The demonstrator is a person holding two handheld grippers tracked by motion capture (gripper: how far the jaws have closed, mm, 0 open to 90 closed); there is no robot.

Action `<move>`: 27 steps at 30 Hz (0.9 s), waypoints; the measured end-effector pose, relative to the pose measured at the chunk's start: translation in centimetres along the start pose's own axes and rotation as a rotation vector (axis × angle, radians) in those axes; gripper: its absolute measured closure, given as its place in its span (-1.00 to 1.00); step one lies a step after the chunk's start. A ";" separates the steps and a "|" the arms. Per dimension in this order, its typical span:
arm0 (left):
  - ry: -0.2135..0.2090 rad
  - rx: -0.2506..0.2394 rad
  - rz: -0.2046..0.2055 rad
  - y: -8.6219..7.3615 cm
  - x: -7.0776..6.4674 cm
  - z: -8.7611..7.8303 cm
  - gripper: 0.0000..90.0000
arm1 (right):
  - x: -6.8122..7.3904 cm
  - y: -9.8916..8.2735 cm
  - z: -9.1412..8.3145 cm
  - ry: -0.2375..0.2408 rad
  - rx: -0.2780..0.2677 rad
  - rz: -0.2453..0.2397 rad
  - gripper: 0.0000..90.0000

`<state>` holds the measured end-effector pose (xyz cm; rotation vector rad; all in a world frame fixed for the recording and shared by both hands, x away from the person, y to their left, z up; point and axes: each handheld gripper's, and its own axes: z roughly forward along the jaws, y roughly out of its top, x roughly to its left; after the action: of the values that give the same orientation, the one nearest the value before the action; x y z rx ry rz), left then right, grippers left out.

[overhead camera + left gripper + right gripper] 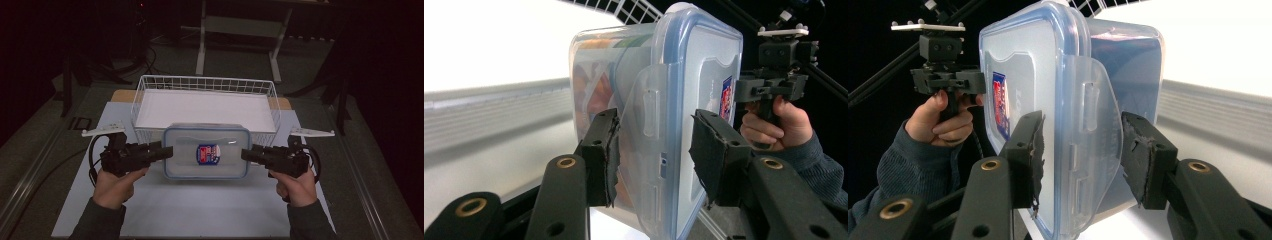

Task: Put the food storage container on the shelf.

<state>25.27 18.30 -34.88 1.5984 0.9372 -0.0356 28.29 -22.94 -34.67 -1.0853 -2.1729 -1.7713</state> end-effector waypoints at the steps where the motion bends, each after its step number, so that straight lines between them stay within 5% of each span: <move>1: -0.002 -0.003 0.003 0.3 0.0 0.0 0.21 | 0.1 0.3 -0.1 -0.001 -0.003 -0.005 0.19; 16: -0.009 -0.041 0.021 4.3 0.3 0.3 0.20 | 0.3 4.6 -0.3 -0.012 -0.037 -0.050 0.19; 27: 0.018 -0.039 0.016 7.4 1.4 1.0 0.19 | -0.8 7.1 0.6 -0.022 -0.034 -0.027 0.19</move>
<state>30.95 18.55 -29.86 1.5719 0.9342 0.0083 33.29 -22.45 -29.58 -1.0938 -2.1878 -1.8224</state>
